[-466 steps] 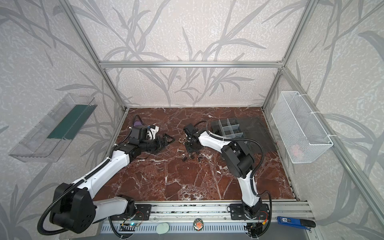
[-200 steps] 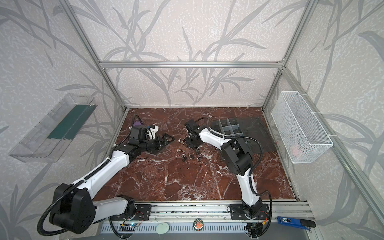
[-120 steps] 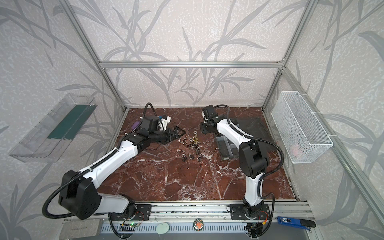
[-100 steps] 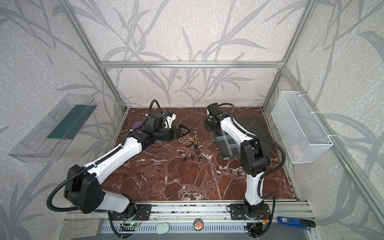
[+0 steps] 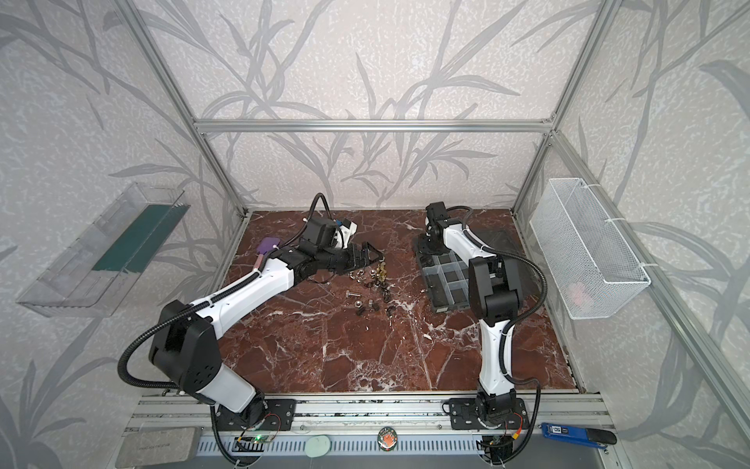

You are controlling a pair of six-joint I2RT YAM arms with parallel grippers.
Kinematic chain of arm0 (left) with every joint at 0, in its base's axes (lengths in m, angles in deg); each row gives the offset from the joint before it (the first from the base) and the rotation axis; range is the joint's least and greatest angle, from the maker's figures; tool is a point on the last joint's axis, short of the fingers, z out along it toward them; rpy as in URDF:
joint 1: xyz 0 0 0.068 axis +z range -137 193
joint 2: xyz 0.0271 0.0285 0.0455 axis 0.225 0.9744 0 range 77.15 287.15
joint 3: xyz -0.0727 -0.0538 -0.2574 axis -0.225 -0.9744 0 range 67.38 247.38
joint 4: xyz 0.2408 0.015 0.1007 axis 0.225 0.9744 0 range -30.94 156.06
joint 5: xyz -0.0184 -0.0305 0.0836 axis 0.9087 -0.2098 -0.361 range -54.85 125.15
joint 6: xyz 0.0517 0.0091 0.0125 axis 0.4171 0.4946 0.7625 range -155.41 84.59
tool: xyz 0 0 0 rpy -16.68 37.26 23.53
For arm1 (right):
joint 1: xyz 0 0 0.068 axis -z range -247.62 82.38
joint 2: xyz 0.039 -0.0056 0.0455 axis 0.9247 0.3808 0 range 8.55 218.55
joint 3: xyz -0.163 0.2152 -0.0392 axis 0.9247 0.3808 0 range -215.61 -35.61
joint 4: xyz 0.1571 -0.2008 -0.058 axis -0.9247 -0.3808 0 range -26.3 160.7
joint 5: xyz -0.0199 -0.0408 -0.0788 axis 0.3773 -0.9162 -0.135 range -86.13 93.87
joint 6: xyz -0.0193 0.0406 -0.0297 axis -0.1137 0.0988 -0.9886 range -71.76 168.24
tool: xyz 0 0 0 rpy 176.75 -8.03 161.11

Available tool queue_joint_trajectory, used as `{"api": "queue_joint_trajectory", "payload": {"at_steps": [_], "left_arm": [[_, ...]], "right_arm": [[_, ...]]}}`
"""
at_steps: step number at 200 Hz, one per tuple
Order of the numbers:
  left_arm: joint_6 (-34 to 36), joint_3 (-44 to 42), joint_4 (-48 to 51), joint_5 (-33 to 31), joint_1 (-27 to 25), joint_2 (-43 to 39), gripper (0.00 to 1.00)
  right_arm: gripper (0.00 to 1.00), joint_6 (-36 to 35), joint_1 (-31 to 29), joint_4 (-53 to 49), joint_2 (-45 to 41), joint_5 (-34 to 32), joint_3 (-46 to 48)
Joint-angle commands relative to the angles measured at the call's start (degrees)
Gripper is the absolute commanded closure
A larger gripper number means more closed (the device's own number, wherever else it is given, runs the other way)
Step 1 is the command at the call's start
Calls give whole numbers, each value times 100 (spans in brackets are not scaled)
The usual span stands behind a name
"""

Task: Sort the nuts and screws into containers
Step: 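Carry the black bolt to the organizer box compartment and release it, then move the right gripper to the pile and grasp a steel bolt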

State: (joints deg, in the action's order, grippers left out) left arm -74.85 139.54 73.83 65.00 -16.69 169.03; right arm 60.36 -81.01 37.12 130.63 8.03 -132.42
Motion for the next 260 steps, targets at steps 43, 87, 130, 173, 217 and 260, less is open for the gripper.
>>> {"api": "queue_joint_trajectory", "payload": {"at_steps": [43,87,130,173,217,260], "left_arm": [[132,125,118,-56,-32,-1,1],[228,-49,254,-163,-22,-234,1],[364,-258,443,-361,-10,-642,1],[504,-554,749,-632,63,-1149,1],[320,-1209,780,-448,643,-1880,1],[199,-1904,843,-84,1444,-2622,1]], "right_arm": [[68,-19,-26,-34,54,133,-150],[54,-34,-24,-136,-171,81,-156],[16,-69,-140,-210,-708,21,9],[1,-172,-531,-140,-1378,-47,387],[1,-276,-1273,40,-1890,-100,868],[1,-432,-2222,321,-1897,-153,1220]]}}
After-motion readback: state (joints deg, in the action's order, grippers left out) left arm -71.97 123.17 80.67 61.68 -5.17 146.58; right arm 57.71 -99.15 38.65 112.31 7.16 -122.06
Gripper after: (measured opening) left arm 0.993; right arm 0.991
